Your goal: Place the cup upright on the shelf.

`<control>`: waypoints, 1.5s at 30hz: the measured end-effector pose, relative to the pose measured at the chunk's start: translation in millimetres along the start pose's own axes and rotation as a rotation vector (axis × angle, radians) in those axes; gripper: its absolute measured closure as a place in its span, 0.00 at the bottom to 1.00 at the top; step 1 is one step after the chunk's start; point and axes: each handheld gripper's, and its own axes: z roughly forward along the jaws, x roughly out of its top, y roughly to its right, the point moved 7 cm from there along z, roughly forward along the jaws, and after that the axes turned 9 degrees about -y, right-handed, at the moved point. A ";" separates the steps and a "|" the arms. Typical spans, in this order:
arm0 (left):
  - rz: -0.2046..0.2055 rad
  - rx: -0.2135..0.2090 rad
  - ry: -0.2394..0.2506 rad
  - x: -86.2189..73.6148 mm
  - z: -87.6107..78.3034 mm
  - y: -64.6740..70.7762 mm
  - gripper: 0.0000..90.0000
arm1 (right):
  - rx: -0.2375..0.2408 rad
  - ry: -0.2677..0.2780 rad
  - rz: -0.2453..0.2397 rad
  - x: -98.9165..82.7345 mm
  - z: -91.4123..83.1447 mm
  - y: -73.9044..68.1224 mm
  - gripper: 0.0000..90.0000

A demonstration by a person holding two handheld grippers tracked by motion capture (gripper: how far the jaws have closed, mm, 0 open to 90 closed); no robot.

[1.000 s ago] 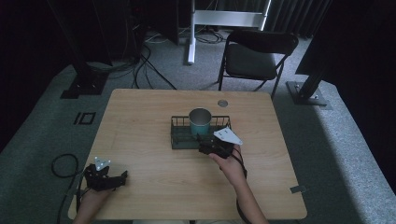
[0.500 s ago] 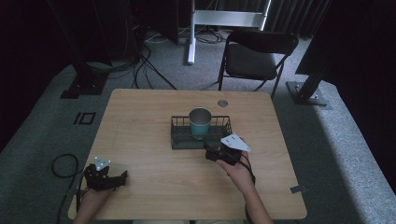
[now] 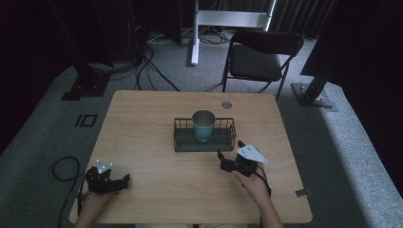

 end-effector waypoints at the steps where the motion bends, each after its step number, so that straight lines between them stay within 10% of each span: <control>1: 0.000 0.000 0.000 0.0 0.0 0.0 0.02 | -0.006 -0.008 0.000 -3.8 -1.4 2.6 0.12; 45: 0.000 0.000 0.000 0.0 0.0 0.0 0.02 | -0.081 -0.248 0.065 -91.1 -60.1 83.6 0.12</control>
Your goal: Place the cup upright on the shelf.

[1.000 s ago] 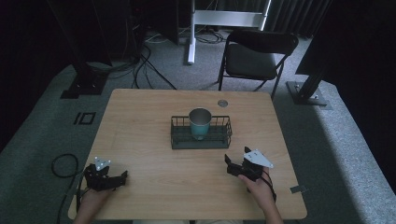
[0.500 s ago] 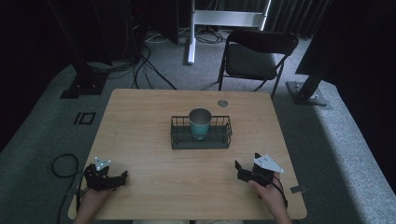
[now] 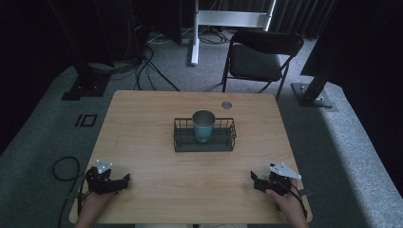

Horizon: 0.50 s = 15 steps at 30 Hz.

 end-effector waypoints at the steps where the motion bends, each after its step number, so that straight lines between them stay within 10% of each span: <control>1: 0.000 0.000 0.000 0.0 0.0 0.0 0.02 | -0.005 -0.007 0.004 -1.7 -0.6 2.3 0.12; 15: 0.000 0.000 0.000 0.0 0.0 0.0 0.02 | -0.060 -0.096 0.025 -21.3 3.8 20.0 0.12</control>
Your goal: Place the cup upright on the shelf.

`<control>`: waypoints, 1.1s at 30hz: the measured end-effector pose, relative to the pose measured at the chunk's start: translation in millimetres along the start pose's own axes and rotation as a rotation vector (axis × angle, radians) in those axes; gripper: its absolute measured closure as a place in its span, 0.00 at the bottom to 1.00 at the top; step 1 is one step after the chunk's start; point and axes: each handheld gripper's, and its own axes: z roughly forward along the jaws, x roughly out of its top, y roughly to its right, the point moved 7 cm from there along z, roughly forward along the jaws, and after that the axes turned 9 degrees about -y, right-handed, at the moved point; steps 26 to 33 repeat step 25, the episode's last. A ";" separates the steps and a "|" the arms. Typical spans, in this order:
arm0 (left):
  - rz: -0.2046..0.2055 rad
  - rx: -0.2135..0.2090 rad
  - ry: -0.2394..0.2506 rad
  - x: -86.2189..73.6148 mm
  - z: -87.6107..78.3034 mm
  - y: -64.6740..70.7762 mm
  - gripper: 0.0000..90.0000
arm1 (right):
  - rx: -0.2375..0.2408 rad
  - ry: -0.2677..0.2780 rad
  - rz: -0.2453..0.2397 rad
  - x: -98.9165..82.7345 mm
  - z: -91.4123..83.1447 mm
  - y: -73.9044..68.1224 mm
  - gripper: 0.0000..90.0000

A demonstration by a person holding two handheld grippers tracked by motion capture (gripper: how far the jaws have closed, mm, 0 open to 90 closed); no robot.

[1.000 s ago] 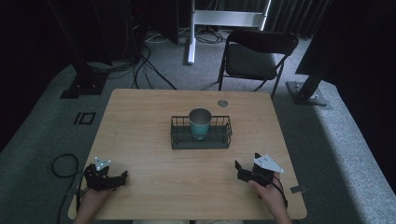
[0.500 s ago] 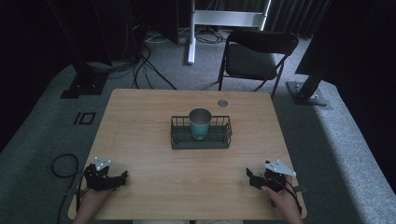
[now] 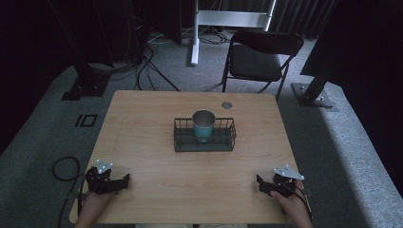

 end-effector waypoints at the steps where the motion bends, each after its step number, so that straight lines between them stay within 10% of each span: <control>1: 0.000 0.000 0.000 0.0 0.0 0.0 0.02 | -0.004 -0.017 0.004 -1.8 1.3 0.8 0.12; 7: 0.000 0.000 0.000 0.0 0.0 0.0 0.02 | -0.005 -0.086 0.035 -8.1 3.6 6.2 0.12; 33: 0.000 0.000 0.000 0.0 0.0 0.1 0.02 | -0.012 -0.086 0.043 -7.6 4.2 6.6 0.12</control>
